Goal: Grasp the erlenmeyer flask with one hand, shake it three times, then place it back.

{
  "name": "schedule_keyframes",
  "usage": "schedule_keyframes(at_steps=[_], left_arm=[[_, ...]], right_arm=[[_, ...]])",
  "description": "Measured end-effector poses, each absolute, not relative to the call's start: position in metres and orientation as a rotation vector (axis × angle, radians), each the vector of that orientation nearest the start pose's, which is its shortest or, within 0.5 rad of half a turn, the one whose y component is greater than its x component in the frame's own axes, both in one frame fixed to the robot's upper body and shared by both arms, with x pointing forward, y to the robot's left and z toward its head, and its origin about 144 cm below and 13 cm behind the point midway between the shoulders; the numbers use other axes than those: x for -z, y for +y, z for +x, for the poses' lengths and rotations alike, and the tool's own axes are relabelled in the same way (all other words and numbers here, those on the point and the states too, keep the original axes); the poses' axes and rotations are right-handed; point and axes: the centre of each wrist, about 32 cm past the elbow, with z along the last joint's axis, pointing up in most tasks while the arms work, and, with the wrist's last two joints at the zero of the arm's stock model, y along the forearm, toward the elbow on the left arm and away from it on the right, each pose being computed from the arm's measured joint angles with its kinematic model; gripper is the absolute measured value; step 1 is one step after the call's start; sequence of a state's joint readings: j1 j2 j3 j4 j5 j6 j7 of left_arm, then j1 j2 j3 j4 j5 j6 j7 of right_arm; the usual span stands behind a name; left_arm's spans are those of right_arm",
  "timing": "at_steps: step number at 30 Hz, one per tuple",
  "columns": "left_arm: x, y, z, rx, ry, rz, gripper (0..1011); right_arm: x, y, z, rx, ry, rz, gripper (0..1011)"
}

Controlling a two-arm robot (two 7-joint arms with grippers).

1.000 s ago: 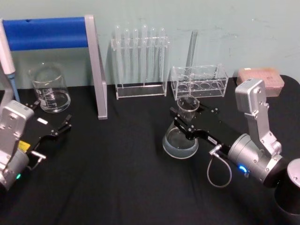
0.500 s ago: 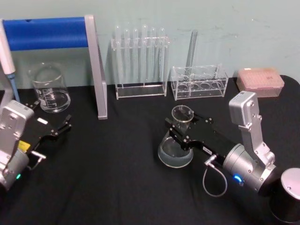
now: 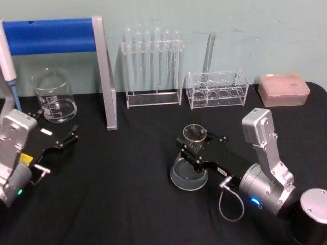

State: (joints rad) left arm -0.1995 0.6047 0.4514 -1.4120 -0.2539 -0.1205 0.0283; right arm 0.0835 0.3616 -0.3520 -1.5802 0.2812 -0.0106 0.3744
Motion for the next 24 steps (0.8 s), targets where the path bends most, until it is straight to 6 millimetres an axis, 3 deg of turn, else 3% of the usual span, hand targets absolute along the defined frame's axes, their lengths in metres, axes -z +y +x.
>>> schedule_keyframes(at_steps=[24], left_arm=[[-1.1398, 0.3097, 0.4886, -1.248, -0.285, 0.304, 1001]], right_arm=[[-1.1474, -0.2248, 0.463, 0.858, -0.034, -0.105, 448]])
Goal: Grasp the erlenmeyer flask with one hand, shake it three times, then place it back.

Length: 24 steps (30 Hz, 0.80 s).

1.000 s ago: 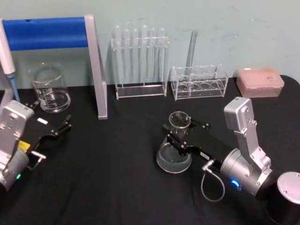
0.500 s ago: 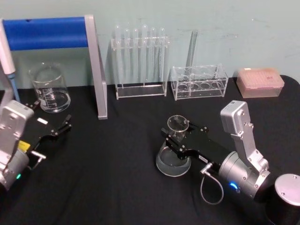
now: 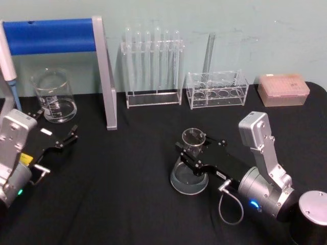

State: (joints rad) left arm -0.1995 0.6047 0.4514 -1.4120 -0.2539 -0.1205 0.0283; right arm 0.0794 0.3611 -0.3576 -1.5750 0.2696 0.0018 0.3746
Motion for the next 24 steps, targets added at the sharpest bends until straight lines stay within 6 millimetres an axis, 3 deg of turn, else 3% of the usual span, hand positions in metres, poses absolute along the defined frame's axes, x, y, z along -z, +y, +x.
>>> schedule_keyframes(at_steps=[19, 24], left_arm=[[-1.1398, 0.3097, 0.4886, -1.248, -0.285, 0.304, 1001], [-1.1398, 0.3097, 0.4886, -1.248, -0.285, 0.304, 1001]], right_arm=[[-1.1469, -0.2247, 0.4628, 0.859, -0.035, -0.112, 449], [-1.1471, -0.2249, 0.4631, 0.86, -0.036, -0.111, 568]])
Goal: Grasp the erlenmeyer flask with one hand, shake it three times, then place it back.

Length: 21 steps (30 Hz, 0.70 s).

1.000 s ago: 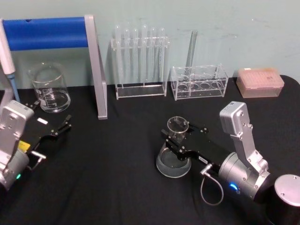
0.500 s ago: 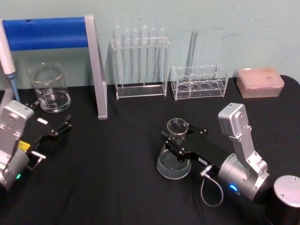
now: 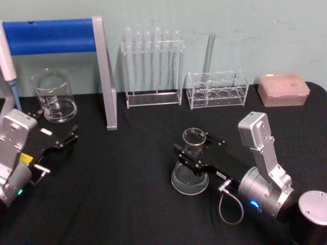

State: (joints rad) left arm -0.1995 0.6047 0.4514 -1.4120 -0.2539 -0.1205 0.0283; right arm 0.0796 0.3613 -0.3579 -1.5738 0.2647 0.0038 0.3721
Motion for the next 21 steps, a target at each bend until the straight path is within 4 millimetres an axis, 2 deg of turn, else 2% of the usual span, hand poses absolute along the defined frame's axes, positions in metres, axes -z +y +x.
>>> schedule_keyframes(at_steps=[2, 4, 11, 12, 15, 21], left_arm=[[-1.1398, 0.3097, 0.4886, -1.248, -0.285, 0.304, 1001], [-1.1398, 0.3097, 0.4886, -1.248, -0.285, 0.304, 1001], [-1.1398, 0.3097, 0.4886, -1.248, -0.285, 0.305, 1001], [-1.1398, 0.3097, 0.4886, -1.248, -0.285, 0.304, 1001], [-1.1398, 0.3097, 0.4886, -1.248, -0.285, 0.305, 1001], [-1.1398, 0.3096, 0.4886, -1.248, -0.285, 0.304, 1001]], right_arm=[[-1.1471, -0.2249, 0.4631, 0.86, -0.036, -0.111, 653], [-1.1471, -0.225, 0.463, 0.86, -0.036, -0.111, 685], [-1.1471, -0.225, 0.463, 0.86, -0.036, -0.111, 913], [-1.1471, -0.225, 0.463, 0.86, -0.036, -0.111, 913], [-1.1471, -0.2249, 0.463, 0.86, -0.036, -0.111, 1002], [-1.1471, -0.2249, 0.463, 0.86, -0.035, -0.111, 1000]])
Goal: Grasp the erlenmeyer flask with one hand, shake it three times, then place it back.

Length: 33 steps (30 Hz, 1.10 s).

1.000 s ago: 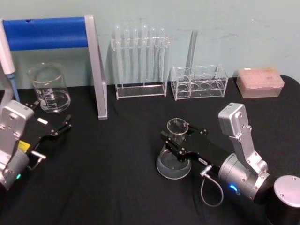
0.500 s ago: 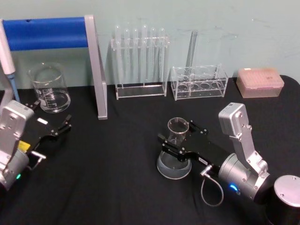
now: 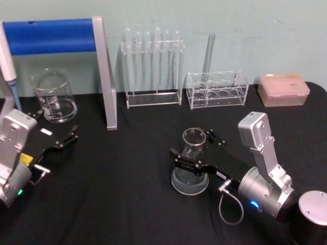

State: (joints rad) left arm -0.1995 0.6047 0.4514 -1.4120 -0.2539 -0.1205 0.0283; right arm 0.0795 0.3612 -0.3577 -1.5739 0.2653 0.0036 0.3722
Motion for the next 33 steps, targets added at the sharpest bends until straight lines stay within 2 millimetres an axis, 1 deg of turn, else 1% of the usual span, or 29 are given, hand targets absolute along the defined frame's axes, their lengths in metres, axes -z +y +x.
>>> schedule_keyframes(at_steps=[9, 16, 20, 33], left_arm=[[-1.14, 0.31, 0.489, -1.248, -0.285, 0.304, 1001], [-1.14, 0.31, 0.489, -1.248, -0.285, 0.304, 1001], [-1.14, 0.31, 0.489, -1.248, -0.285, 0.304, 1001], [-1.14, 0.31, 0.489, -1.248, -0.285, 0.304, 1001]], right_arm=[[-1.147, -0.228, 0.461, 0.858, -0.025, -0.11, 1000], [-1.149, -0.236, 0.454, 0.842, -0.013, -0.111, 1000], [-1.15, -0.243, 0.448, 0.821, -0.008, -0.11, 1000], [-1.151, -0.277, 0.415, 0.803, 0.008, -0.144, 1000]])
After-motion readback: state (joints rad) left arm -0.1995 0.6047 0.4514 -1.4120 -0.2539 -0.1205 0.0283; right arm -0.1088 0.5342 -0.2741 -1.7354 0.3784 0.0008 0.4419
